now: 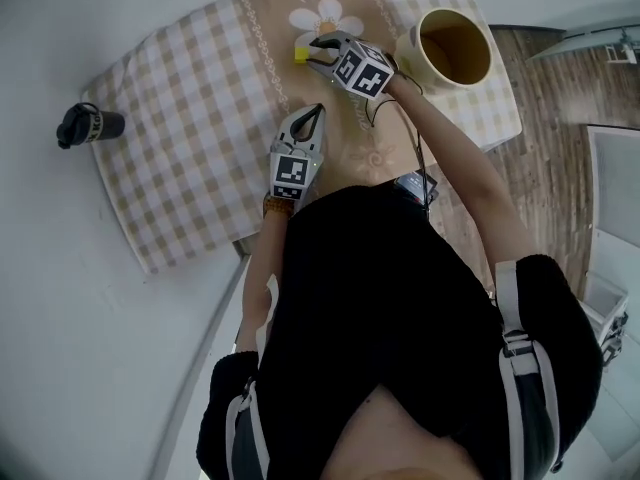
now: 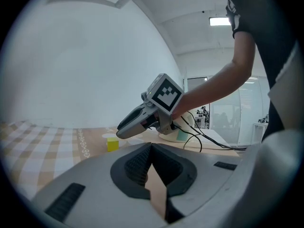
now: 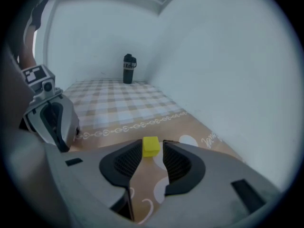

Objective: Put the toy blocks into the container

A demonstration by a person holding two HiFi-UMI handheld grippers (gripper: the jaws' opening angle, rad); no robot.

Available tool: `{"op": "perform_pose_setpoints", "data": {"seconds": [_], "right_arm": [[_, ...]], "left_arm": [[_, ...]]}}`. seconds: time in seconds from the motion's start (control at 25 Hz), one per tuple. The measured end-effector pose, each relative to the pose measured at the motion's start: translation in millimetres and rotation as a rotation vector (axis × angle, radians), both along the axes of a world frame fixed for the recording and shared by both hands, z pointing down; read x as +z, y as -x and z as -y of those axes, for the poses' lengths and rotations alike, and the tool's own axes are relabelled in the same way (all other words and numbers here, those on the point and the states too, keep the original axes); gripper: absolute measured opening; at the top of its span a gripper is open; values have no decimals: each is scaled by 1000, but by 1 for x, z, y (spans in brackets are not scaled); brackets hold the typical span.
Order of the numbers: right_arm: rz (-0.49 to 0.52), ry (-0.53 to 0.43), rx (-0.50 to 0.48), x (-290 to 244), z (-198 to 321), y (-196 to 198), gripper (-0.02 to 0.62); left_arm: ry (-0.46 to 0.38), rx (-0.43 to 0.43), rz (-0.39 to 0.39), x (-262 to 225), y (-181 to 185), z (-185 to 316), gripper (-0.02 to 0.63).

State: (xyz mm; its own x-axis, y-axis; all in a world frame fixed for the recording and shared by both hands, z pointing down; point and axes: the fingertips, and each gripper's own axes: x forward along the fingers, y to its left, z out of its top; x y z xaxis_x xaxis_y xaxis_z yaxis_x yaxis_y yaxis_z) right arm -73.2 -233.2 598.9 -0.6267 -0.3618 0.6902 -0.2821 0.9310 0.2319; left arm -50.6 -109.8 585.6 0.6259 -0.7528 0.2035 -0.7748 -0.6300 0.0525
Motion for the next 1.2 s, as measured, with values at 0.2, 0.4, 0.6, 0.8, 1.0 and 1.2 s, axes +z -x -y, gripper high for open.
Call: {"op": "perform_pose_setpoints", "data": {"seconds": [0.2, 0.4, 0.6, 0.8, 1.0, 1.2], "right_arm": [[32, 78, 24, 9, 8, 9, 179], [-25, 89, 12, 24, 10, 13, 179], [-50, 88, 0, 35, 8, 10, 150], [-10, 66, 23, 25, 2, 7, 147], [68, 32, 53, -1, -19, -15, 147], [176, 14, 118, -24, -49, -52, 147]], "left_arm": [[1, 2, -1, 0, -2, 0, 14], [3, 3, -2, -1, -2, 0, 14], [2, 2, -6, 0, -3, 1, 14], [1, 2, 0, 0, 0, 0, 14], [7, 3, 5, 2, -1, -1, 12], [18, -1, 10, 6, 0, 1, 14]]}}
